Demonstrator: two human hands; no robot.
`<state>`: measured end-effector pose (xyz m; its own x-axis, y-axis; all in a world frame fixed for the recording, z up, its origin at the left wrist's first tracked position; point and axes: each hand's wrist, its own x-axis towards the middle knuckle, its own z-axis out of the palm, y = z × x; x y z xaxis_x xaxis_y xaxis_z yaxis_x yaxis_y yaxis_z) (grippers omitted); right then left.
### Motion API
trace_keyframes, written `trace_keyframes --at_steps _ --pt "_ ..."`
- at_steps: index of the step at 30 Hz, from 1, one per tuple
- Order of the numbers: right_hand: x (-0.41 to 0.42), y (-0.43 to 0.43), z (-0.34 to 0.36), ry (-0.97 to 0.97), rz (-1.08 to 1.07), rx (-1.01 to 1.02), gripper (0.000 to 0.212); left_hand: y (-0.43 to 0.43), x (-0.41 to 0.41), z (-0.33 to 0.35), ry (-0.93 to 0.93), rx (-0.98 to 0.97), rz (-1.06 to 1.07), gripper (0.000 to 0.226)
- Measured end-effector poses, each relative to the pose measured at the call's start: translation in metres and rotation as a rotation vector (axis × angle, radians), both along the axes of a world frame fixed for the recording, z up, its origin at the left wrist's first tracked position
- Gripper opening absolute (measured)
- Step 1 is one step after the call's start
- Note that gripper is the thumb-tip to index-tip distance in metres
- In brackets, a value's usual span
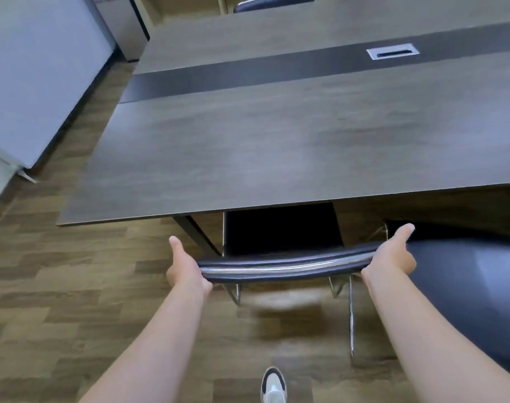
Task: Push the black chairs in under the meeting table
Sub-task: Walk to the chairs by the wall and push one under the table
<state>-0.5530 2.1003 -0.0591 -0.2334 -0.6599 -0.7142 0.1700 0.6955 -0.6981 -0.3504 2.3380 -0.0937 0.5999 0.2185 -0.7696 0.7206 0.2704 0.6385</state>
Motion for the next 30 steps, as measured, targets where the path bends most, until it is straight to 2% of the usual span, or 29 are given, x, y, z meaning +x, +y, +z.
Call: trace_keyframes --at_steps 2,7,10,13,23,30 --pt "0.015 -0.019 -0.003 -0.021 0.009 -0.011 0.059 -0.017 0.016 -0.003 -0.021 -0.018 0.006 0.094" --pt "0.046 -0.062 -0.006 -0.035 -0.009 -0.029 0.075 -0.057 0.047 -0.007 -0.035 -0.060 0.005 0.097" --pt "0.060 -0.085 -0.006 -0.060 -0.026 -0.030 0.069 -0.078 0.062 -0.011 -0.038 -0.045 -0.011 0.098" --pt "0.064 -0.101 -0.009 -0.074 -0.041 -0.032 0.066 -0.091 0.067 -0.012 -0.051 -0.048 -0.030 0.087" --pt "0.076 -0.118 -0.020 -0.038 -0.089 -0.023 0.070 -0.112 0.085 -0.010 -0.074 -0.033 -0.058 0.067" --pt "0.069 -0.113 -0.020 -0.106 0.041 0.010 0.064 -0.102 0.087 -0.013 -0.082 -0.087 -0.103 0.062"
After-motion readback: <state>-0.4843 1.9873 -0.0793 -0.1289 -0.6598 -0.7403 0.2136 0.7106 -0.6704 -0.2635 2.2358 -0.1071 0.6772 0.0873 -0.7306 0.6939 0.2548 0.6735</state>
